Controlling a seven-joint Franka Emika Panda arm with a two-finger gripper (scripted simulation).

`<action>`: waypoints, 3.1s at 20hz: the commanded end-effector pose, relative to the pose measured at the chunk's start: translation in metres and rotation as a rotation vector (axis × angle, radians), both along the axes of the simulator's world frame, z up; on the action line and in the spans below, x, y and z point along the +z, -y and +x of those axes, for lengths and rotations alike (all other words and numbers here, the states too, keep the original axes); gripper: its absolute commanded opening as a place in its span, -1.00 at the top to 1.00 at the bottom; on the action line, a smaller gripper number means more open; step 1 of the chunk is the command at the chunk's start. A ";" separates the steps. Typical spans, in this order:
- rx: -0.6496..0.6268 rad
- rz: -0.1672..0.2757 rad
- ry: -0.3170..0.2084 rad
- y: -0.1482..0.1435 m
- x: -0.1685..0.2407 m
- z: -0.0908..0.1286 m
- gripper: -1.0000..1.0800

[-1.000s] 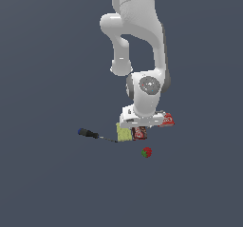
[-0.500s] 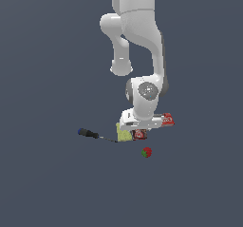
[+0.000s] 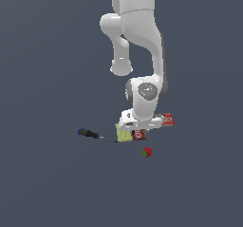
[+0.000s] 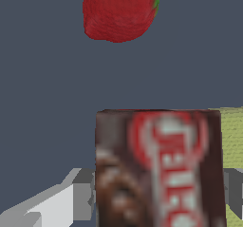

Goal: Pick up a designated object from a clutter of objects.

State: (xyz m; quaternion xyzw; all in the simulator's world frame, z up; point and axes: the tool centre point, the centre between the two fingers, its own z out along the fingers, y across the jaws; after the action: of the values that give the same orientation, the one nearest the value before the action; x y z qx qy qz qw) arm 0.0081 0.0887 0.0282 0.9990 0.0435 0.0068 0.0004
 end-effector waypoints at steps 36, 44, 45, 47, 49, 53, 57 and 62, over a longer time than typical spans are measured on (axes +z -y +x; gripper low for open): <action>0.005 0.003 -0.007 0.157 0.251 0.029 1.00; 0.006 0.002 -0.010 0.205 0.327 0.040 1.00; 0.006 0.002 -0.010 0.210 0.335 0.041 1.00; 0.006 0.001 -0.011 0.220 0.350 0.044 1.00; 0.006 0.001 -0.012 0.229 0.365 0.047 1.00; 0.007 0.001 -0.012 0.243 0.387 0.051 1.00; 0.007 0.000 -0.013 0.253 0.403 0.055 1.00; 0.007 0.000 -0.013 0.261 0.415 0.058 1.00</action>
State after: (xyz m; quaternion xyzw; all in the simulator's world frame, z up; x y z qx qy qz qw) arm 0.0654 -0.1702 0.4398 0.9989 0.0466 0.0005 0.0001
